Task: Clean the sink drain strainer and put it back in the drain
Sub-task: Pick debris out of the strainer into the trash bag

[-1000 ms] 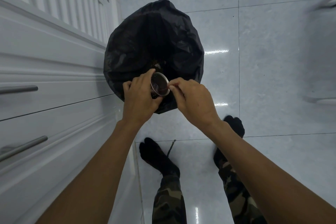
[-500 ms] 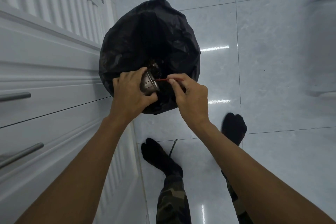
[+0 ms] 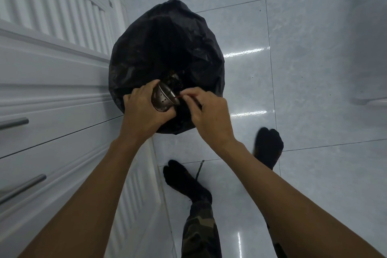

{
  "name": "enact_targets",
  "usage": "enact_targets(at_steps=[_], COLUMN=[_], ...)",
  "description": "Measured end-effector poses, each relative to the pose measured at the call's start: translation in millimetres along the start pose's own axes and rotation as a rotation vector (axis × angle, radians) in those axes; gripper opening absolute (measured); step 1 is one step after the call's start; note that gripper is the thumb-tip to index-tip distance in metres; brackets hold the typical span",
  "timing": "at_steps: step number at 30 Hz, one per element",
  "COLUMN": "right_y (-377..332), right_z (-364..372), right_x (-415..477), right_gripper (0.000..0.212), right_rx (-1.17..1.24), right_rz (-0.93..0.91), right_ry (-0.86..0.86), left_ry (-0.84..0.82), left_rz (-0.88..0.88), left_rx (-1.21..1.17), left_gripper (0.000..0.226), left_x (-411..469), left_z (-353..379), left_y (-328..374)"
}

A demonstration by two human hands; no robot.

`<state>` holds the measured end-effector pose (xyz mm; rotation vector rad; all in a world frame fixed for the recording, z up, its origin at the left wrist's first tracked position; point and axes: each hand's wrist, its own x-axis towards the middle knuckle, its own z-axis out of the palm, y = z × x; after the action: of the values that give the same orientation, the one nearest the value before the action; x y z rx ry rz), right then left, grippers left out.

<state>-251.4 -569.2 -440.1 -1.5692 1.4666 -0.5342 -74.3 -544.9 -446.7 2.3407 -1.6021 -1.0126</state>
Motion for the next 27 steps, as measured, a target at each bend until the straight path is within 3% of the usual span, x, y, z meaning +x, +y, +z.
enact_targets(at_steps=[3,7,11,16,21,25,27], right_y=[-3,-5,0,-11,-9,-11,-6], right_z=[-1,4,-3,4,3,12,8], right_x=[4,2,5,-6,-3,-13,-9], right_gripper=[0.019,0.02,0.021,0.021,0.021,0.021,0.022], right_rx=[0.024,-0.034,-0.097,-0.086,-0.045,-0.062,-0.086], right_rz=[-0.012,-0.052,-0.02,-0.122,-0.053,-0.111,-0.06], right_ry=[0.128,-0.006,0.178,-0.021,0.169,0.074,0.109], left_ry=[0.001,0.02,0.062,0.054,0.086,0.108,0.108], left_rz=[-0.017,-0.043,-0.044,-0.071,-0.077,-0.071,-0.058], left_rx=[-0.01,-0.025,-0.048,-0.03,-0.035,-0.016,-0.002], left_gripper=[0.087,0.089,0.084,0.092,0.087,0.086,0.085], left_x=[2,1,0,-5,-3,-5,-7], left_z=[-1,-3,-7,-10,-11,-12,-12], left_y=[2,2,3,2,4,-1,-1])
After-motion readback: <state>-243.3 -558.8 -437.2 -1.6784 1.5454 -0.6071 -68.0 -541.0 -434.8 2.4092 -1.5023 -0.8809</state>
